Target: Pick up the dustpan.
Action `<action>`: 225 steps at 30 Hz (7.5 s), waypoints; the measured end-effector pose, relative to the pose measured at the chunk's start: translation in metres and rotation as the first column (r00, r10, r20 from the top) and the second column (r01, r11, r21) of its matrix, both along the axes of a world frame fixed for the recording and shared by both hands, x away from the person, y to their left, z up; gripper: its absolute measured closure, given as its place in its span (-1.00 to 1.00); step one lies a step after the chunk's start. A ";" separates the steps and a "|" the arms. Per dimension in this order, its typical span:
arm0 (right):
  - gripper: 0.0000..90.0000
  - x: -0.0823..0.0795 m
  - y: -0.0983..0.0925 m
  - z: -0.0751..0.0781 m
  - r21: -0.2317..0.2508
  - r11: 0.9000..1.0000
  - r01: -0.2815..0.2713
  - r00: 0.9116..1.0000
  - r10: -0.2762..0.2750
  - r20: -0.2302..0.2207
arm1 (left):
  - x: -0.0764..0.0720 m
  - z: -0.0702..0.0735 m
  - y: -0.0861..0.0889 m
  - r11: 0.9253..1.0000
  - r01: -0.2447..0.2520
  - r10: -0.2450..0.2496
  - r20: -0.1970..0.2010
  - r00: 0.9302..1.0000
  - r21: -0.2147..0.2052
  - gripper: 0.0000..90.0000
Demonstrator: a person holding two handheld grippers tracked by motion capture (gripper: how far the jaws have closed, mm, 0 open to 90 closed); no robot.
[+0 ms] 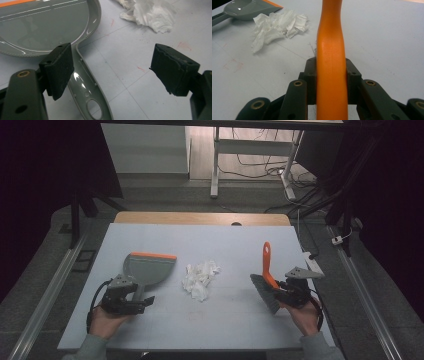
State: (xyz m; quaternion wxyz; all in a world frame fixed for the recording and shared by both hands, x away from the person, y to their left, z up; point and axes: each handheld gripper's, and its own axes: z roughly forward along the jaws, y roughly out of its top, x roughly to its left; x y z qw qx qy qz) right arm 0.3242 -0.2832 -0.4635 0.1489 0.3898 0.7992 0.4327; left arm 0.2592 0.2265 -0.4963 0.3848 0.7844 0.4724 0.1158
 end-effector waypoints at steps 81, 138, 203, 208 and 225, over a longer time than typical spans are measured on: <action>0.55 -0.009 -0.004 -0.004 -0.026 0.999 0.022 1.000 -0.022 -0.008 | 0.052 -0.018 -0.001 0.964 -0.195 0.244 -0.304 0.921 0.182 -0.52; 0.56 -0.009 -0.007 -0.005 -0.030 0.998 0.046 0.999 -0.047 -0.012 | 0.045 -0.012 0.023 0.966 -0.254 0.258 -0.176 0.950 0.043 0.38; 0.56 -0.002 -0.005 0.010 0.038 0.996 0.075 0.997 -0.076 0.022 | -0.015 0.030 0.051 0.989 0.143 -0.142 -0.031 0.989 0.049 0.38; 0.56 0.003 0.000 0.012 0.042 0.997 0.070 0.997 -0.071 0.030 | -0.018 0.026 0.049 0.983 0.178 -0.175 -0.049 0.983 0.046 0.38; 0.56 0.023 0.021 0.019 0.082 0.994 0.066 0.997 -0.068 0.030 | -0.028 0.011 0.048 0.966 0.248 -0.240 -0.105 0.965 0.069 0.38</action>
